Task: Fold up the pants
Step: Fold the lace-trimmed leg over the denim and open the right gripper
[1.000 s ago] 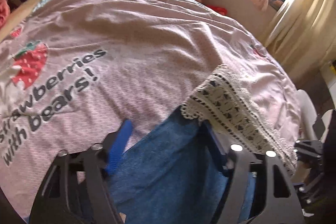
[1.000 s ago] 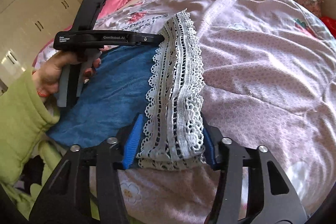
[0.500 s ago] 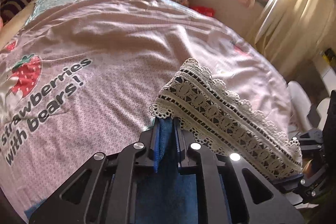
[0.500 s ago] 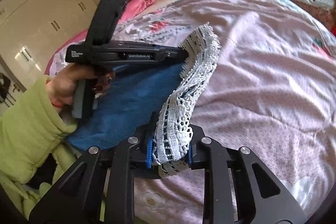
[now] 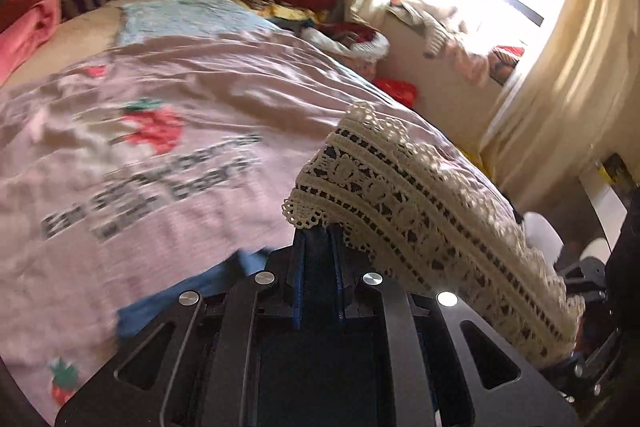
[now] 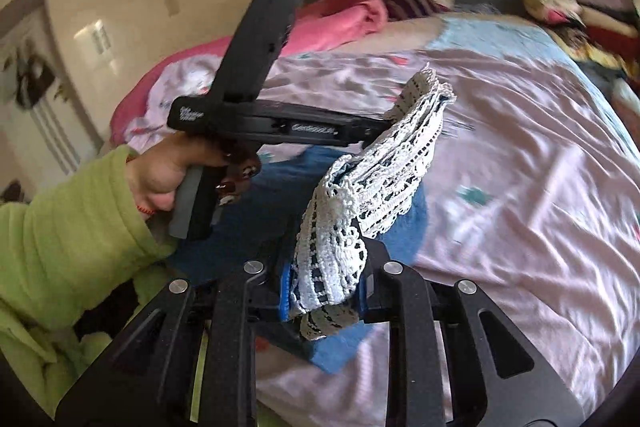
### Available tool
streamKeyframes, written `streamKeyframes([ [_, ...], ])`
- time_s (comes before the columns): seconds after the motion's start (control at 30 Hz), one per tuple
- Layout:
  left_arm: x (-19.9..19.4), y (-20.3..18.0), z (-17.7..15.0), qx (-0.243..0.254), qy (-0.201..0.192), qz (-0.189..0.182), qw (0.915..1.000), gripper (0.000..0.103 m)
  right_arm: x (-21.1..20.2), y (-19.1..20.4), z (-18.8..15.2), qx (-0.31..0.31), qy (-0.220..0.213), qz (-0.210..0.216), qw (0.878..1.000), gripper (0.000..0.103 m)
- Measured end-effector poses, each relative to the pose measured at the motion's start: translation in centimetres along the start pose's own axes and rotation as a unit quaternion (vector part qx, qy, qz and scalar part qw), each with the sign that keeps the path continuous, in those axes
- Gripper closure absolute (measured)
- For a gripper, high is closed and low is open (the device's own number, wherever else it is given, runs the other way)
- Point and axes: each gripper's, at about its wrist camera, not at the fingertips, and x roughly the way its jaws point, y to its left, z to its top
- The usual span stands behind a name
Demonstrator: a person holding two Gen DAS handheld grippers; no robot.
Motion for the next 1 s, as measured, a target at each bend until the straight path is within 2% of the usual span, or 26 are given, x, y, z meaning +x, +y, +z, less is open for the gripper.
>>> streamKeyframes([
  [0.23, -5.9, 5.8, -5.2, -0.083, -0.026, 0.063, 0.9942, 0.090, 6.5, 5.9, -0.3, -0.064, 0.062, 0.044, 0.995, 0.087],
  [0.37, -10.0, 10.0, -9.1, -0.173, -0.055, 0.083, 0.9799, 0.086, 10.3, 9.7, -1.8, -0.118, 0.111, 0.040, 0.986, 0.087],
  [0.47, -11.8, 11.7, -11.3, -0.215, -0.070, 0.083, 0.9706, 0.074, 11.7, 11.2, -2.8, -0.138, 0.132, 0.045, 0.980, 0.083],
  [0.5, -12.2, 12.0, -11.7, -0.224, -0.073, 0.079, 0.9687, 0.073, 11.9, 11.6, -2.9, -0.140, 0.136, 0.049, 0.980, 0.074],
  [0.53, -12.2, 12.3, -12.0, -0.228, -0.075, 0.077, 0.9678, 0.073, 11.8, 12.1, -3.1, -0.144, 0.137, 0.061, 0.978, 0.069],
  [0.57, -12.3, 12.4, -12.2, -0.231, -0.078, 0.075, 0.9668, 0.073, 11.6, 12.4, -3.1, -0.148, 0.133, 0.068, 0.978, 0.069],
  [0.6, -12.3, 12.4, -12.3, -0.234, -0.080, 0.072, 0.9663, 0.072, 11.2, 12.9, -3.1, -0.154, 0.127, 0.075, 0.977, 0.063],
  [0.73, -11.8, 11.7, -11.7, -0.235, -0.084, 0.048, 0.9673, 0.062, 8.1, 13.3, -2.7, -0.162, 0.095, 0.092, 0.978, 0.055],
  [0.83, -10.8, 11.4, -11.1, -0.229, -0.075, 0.041, 0.9698, 0.051, 5.5, 11.6, -2.4, -0.149, 0.065, 0.068, 0.984, 0.049],
  [0.9, -9.5, 11.3, -10.6, -0.225, -0.055, 0.050, 0.9714, 0.044, 4.6, 9.5, -2.2, -0.122, 0.054, 0.039, 0.990, 0.048],
  [1.0, -7.6, 11.3, -10.1, -0.229, -0.032, 0.060, 0.9710, 0.043, 4.7, 6.5, -2.0, -0.083, 0.053, 0.007, 0.995, 0.047],
])
